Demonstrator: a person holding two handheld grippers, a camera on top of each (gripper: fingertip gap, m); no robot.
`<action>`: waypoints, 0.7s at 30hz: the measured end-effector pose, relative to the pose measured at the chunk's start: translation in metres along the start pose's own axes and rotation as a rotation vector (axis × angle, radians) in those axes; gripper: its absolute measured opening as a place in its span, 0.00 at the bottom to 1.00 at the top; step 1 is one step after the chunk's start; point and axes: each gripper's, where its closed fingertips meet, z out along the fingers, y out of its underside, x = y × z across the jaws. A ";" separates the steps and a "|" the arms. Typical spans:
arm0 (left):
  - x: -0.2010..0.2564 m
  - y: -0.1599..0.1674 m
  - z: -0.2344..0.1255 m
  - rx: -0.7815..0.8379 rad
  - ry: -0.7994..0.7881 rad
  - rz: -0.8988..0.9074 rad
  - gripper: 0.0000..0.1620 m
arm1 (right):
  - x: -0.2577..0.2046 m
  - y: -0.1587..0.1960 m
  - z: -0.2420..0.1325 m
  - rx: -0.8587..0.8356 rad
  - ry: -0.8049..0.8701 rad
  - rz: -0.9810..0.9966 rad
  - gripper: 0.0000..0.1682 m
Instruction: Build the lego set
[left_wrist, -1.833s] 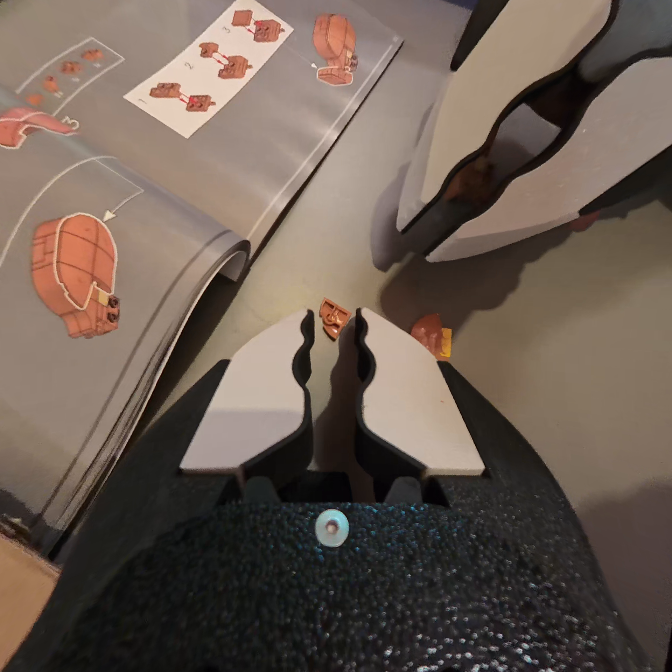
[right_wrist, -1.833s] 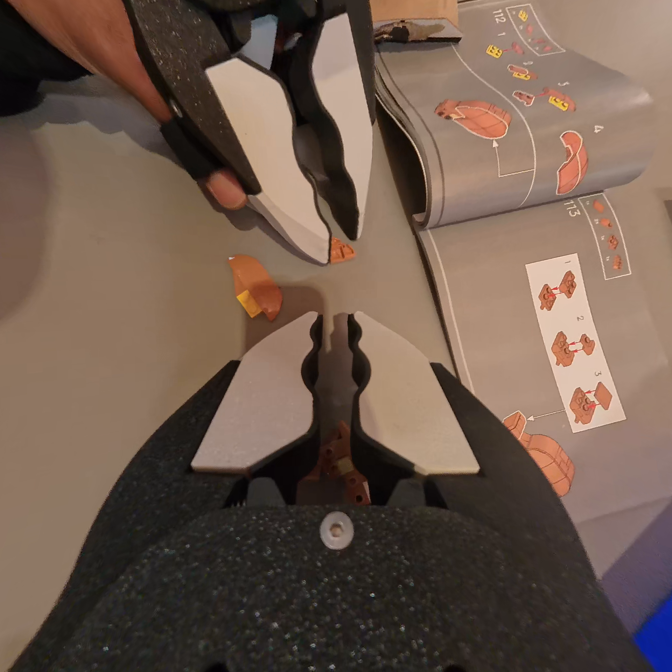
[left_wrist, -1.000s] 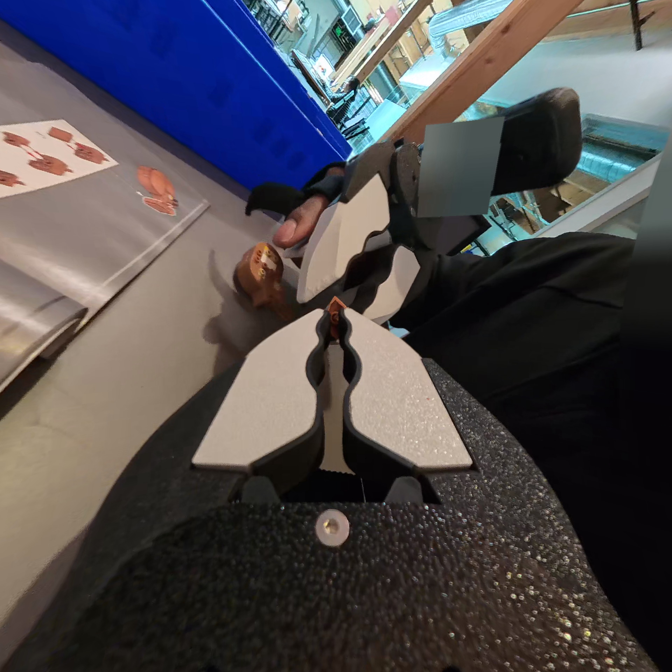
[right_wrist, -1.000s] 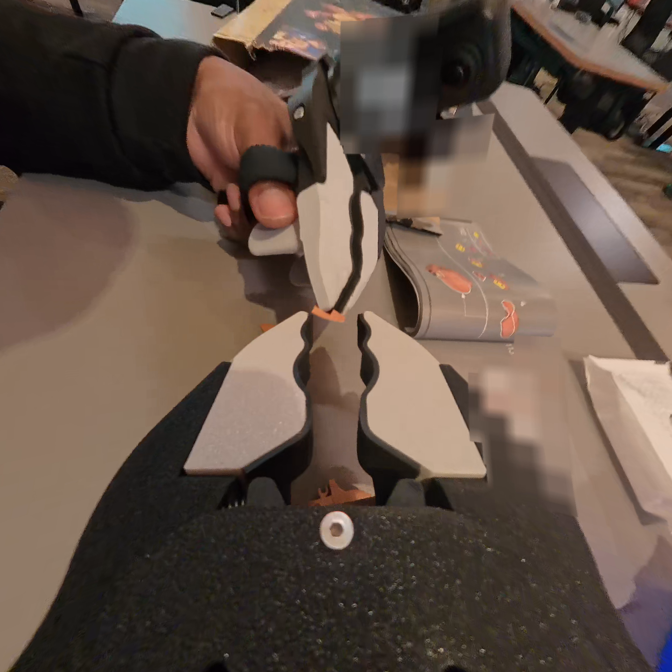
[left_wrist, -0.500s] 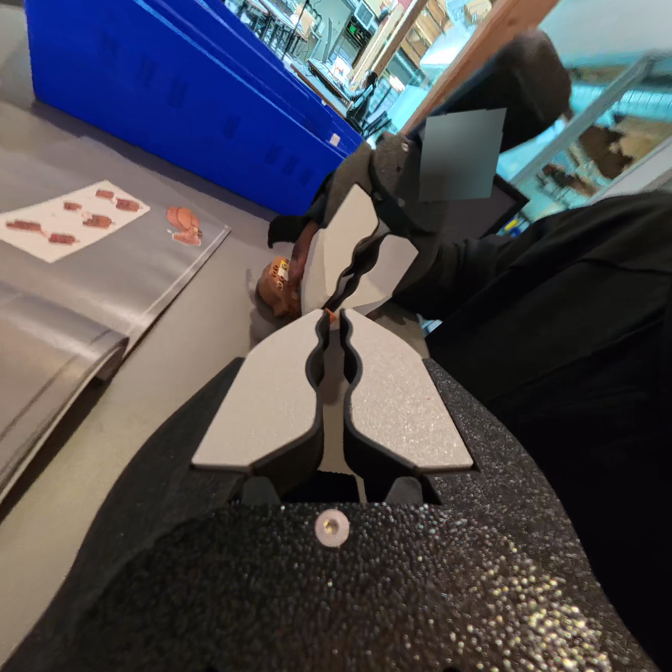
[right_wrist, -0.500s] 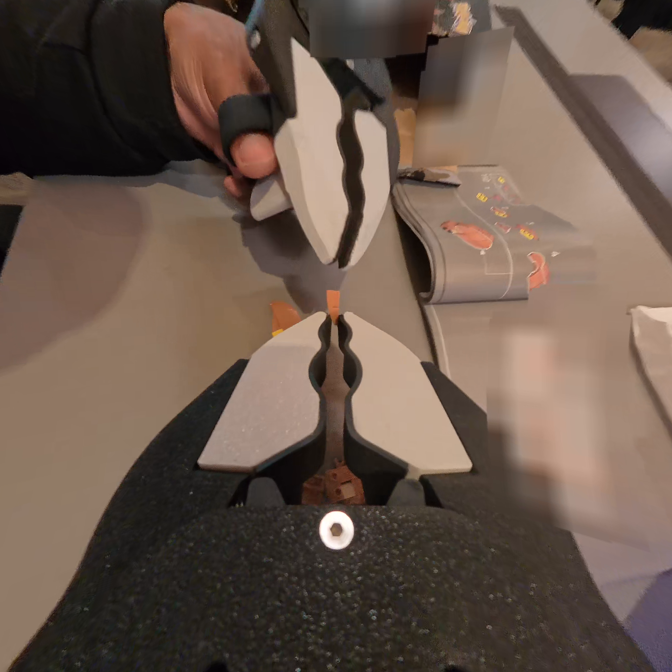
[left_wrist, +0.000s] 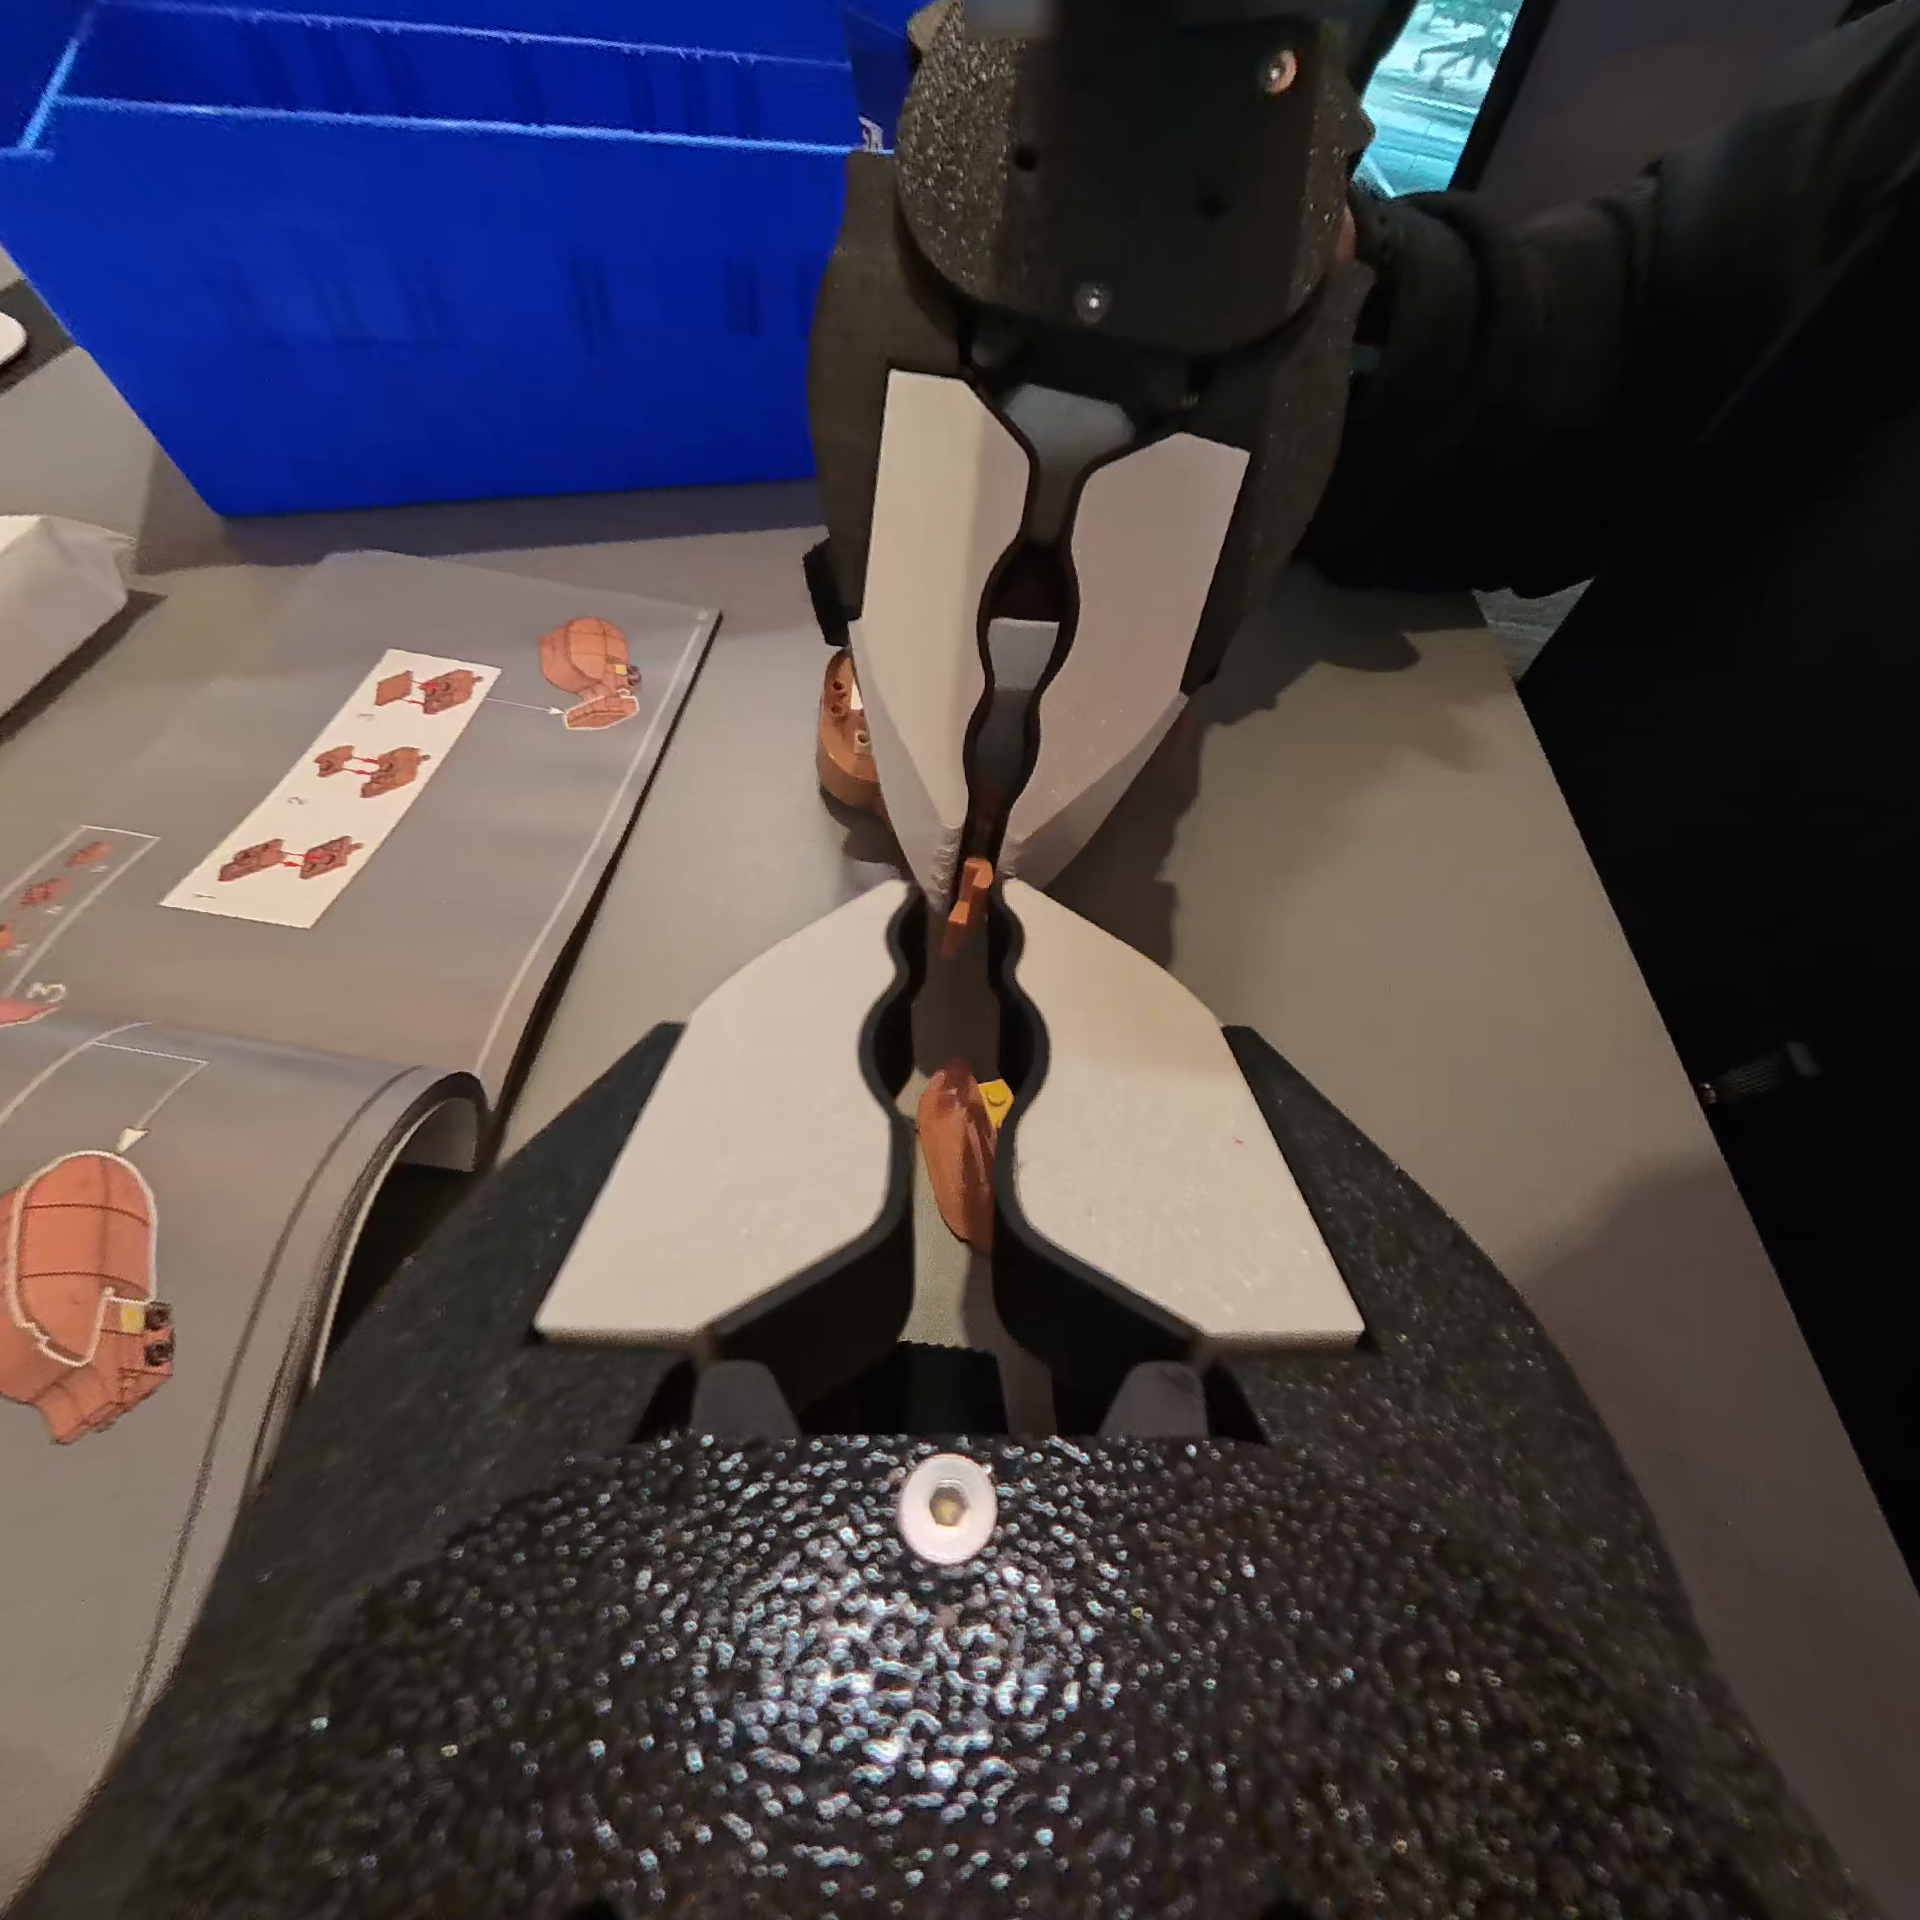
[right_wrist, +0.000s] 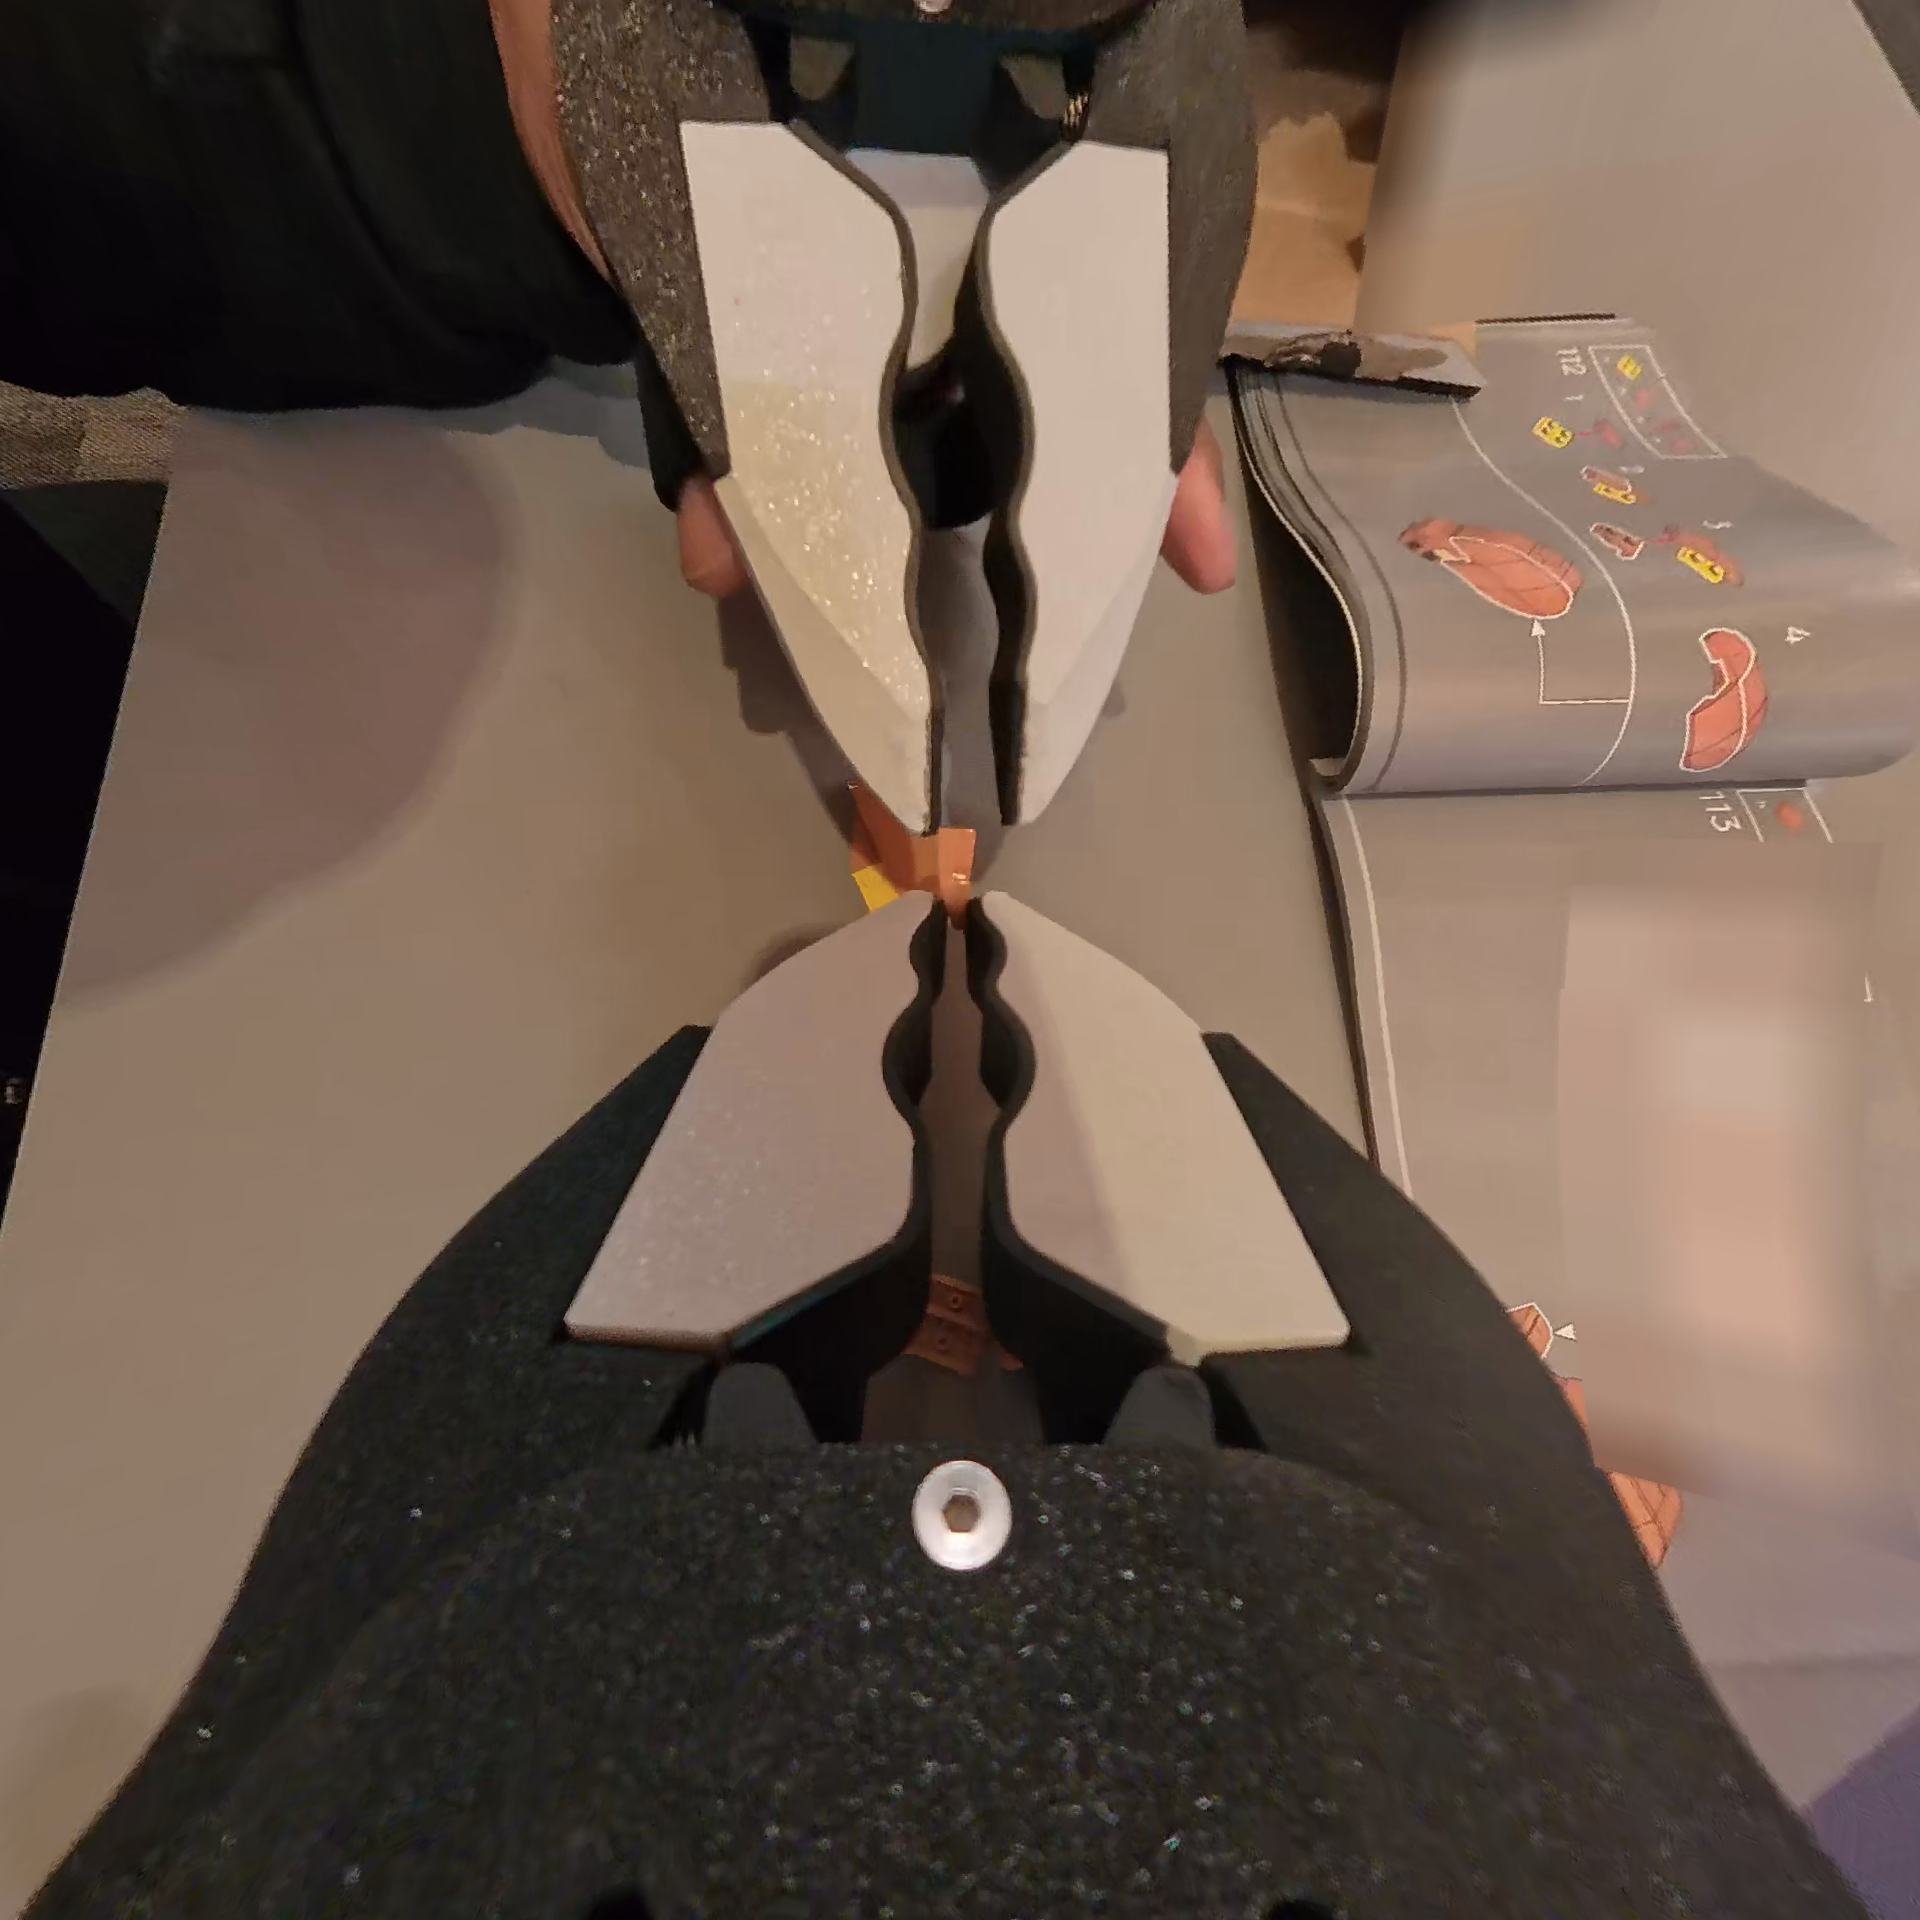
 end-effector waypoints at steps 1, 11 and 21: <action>0.001 0.000 0.001 -0.003 0.000 0.013 0.07 | -0.001 0.000 0.000 -0.004 -0.003 -0.002 0.02; -0.006 -0.012 -0.004 0.132 0.023 -0.152 0.02 | 0.017 -0.015 -0.005 0.127 0.086 0.086 0.08; -0.023 -0.054 -0.038 0.609 0.156 -0.442 0.02 | 0.033 -0.060 -0.036 0.658 0.007 0.454 0.12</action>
